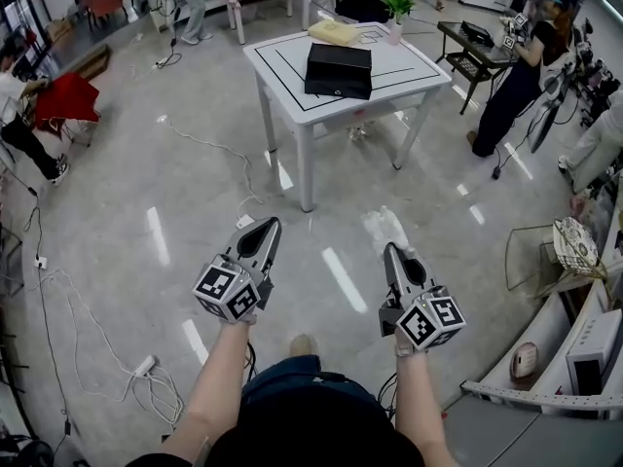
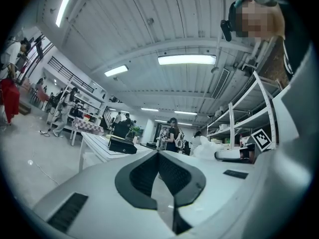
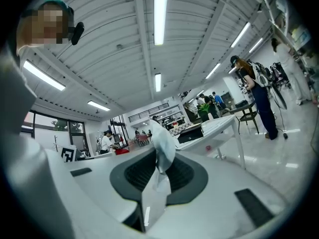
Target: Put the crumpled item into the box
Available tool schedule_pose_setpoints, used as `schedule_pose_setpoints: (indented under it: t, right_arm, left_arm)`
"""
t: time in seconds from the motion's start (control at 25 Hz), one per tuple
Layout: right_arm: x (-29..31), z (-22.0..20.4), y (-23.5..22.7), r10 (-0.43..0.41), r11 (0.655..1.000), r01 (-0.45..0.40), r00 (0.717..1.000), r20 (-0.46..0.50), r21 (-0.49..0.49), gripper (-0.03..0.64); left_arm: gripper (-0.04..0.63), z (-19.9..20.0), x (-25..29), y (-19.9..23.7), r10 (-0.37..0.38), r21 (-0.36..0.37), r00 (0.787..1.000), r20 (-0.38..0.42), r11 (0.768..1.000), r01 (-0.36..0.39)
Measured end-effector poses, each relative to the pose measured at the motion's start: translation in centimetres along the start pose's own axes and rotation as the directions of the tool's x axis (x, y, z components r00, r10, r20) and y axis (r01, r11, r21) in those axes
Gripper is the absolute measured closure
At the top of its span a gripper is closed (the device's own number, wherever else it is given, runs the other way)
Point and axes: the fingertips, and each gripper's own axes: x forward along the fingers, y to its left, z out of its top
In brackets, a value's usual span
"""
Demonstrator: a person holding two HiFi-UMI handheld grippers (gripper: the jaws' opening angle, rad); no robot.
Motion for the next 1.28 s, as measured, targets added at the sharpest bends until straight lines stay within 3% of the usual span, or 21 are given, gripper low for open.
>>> schedule_pose_setpoints:
  t: [0.4, 0.76, 1.28]
  right_arm:
    - [4.0, -1.0, 1.5, 0.005, 1.000, -0.005, 1.000, 0.005, 0.006, 0.563]
    - [4.5, -1.4, 2.5, 0.009, 1.000, -0.009, 1.000, -0.005, 0.014, 0.563]
    - [6.7, -0.5, 2.3, 0.034, 0.999, -0.034, 0.999, 0.003, 0.028, 0.563]
  left_arm:
    - [0.594, 0.1, -0.6, 4.8, 0.021, -0.022, 1.000, 0.010, 1.000, -0.021]
    - [0.594, -0.7, -1.9, 5.3, 0.009, -0.044, 1.000, 0.003, 0.999, -0.009]
    - [0.595, 0.2, -1.8, 7.3, 0.058, -0.045, 0.998, 0.017, 0.997, -0.058]
